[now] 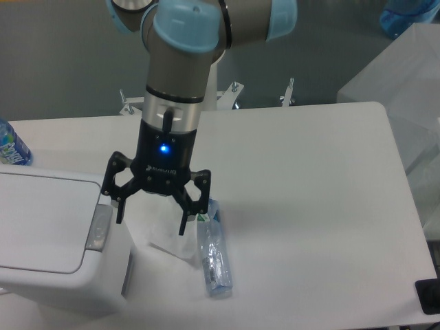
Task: Open the trash can
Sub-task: 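Lower the gripper onto the lid edge of the trash can, then push the gripper against the lid edge to tip it open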
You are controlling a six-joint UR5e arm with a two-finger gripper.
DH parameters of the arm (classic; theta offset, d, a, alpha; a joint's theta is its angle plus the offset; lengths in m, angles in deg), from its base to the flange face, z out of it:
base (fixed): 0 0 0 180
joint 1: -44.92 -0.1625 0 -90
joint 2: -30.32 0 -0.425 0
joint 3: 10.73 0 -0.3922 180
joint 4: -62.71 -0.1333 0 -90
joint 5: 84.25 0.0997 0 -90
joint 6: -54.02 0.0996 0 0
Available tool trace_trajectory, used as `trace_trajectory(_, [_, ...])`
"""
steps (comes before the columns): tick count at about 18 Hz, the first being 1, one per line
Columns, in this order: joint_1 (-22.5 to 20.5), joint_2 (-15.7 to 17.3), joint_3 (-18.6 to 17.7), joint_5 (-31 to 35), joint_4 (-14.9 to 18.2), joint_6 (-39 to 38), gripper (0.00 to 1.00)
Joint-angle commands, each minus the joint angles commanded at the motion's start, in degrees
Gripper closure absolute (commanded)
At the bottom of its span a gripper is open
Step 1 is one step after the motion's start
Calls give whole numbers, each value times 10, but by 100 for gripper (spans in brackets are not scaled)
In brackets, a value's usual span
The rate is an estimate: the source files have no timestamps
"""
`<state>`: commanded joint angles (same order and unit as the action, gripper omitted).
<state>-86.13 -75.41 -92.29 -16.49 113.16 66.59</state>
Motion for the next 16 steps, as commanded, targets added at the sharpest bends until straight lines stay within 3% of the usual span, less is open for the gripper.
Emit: trace_trajectory(16, [18, -15, -3, 1, -7, -13, 0])
